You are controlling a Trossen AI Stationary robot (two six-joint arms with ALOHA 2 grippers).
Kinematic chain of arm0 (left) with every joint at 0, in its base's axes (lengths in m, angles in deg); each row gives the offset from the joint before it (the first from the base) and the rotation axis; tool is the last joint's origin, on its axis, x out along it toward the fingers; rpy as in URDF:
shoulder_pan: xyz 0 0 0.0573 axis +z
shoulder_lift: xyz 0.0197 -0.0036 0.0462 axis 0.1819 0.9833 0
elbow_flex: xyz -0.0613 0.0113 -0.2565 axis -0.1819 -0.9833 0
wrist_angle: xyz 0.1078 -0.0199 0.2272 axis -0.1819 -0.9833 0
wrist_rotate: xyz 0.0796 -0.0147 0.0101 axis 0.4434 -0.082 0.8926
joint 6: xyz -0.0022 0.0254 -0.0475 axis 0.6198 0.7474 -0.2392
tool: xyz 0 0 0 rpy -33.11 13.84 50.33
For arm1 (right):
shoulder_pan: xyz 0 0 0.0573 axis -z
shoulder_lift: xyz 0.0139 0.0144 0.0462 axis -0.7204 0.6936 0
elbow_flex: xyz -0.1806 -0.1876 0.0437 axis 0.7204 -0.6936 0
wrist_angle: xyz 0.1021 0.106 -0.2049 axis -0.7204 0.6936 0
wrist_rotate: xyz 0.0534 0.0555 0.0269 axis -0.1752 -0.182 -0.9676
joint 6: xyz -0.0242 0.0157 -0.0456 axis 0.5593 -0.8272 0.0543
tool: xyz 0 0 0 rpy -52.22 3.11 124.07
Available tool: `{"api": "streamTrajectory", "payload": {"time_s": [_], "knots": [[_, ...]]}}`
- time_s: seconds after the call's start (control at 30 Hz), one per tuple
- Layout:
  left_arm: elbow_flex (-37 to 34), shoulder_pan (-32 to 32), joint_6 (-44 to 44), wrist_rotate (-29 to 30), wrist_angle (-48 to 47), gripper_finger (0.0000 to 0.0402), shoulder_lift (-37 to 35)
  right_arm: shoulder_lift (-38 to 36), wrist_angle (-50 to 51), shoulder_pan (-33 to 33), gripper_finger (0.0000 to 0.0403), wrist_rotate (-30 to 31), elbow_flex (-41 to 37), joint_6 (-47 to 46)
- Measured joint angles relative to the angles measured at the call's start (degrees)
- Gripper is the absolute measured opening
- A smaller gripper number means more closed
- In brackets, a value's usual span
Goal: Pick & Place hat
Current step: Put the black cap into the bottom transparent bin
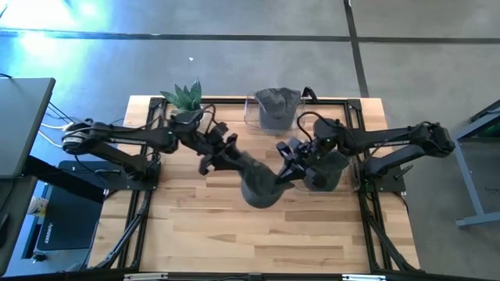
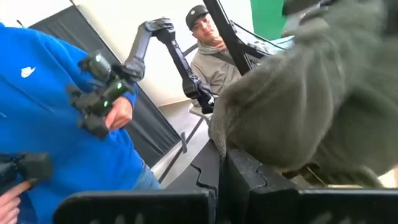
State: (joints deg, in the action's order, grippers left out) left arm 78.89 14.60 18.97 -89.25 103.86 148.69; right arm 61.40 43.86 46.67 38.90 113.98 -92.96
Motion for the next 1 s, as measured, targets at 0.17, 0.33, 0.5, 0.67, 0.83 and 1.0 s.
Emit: {"api": "streamTrajectory", "payload": {"time_s": [0.17, 0.33, 0.5, 0.67, 0.83, 1.0], "knots": [[0.44, 0.0, -0.02, -1.48, 11.71, 0.0287, 8.6, -0.06, 5.7, -0.74, 0.0003, 0.46, 2.33, -0.41], [7.23, 0.0, 0.05, -5.51, 14.54, 0.0351, 17.09, -0.06, 21.37, -0.43, 0.0002, 0.13, 9.92, 4.47], [18.06, 0.0, 2.5, -10.84, 14.0, 0.0365, 25.79, 1.14, 32.64, 0.17, 0.0001, -4.92, 16.35, 4.98], [29.28, 0.0, 5.51, -16.24, 12.56, 0.0366, 33.51, 1.78, 40.03, -0.4, 0.0001, -7.26, 22.29, 5.5], [37.3, 0.0, 8.03, -22.84, 5.92, 0.0366, 39.13, 1.78, 47.86, -0.62, 0.0001, -8.68, 27.6, 2.94], [42.05, -0.28, 7.21, -28.99, 5.13, 0.036, 42.47, 1.8, 55.62, -0.66, 0.0001, -9.24, 30.51, 2.56]]}}
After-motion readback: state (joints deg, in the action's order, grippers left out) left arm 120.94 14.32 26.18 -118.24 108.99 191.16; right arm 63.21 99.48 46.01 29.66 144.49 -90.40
